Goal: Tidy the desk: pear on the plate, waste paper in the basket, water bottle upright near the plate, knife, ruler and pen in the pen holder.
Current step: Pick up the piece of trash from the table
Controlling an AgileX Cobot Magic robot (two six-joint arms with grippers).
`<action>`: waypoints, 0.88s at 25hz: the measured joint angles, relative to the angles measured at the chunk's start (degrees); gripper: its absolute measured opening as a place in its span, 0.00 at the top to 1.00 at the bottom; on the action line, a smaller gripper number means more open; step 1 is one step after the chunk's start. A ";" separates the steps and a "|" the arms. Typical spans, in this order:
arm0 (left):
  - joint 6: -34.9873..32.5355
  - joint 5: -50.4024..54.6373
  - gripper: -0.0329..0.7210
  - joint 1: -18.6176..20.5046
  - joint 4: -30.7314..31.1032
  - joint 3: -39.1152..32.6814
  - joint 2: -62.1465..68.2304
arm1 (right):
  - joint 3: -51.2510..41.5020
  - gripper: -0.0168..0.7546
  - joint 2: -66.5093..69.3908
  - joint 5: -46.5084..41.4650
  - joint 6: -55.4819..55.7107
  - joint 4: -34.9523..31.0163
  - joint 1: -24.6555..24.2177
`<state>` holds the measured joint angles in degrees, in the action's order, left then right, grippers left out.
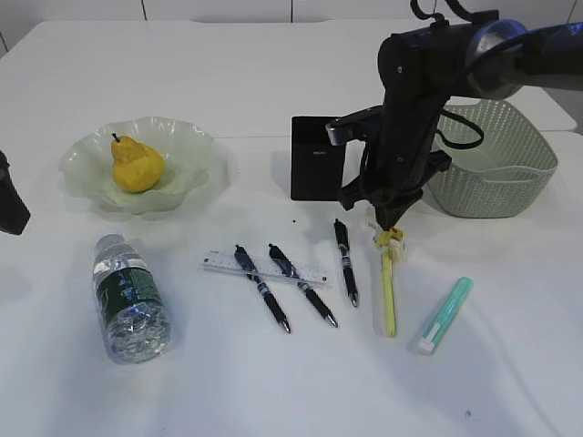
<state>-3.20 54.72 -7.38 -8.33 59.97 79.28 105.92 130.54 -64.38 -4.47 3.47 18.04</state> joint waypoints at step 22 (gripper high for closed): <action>0.00 0.10 0.24 0.00 0.00 0.00 0.00 | 2.92 0.99 -3.99 -2.17 0.00 0.37 0.00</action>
<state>-3.20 54.82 -7.38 -8.33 59.97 79.28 108.84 126.55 -66.54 -4.47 3.84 18.04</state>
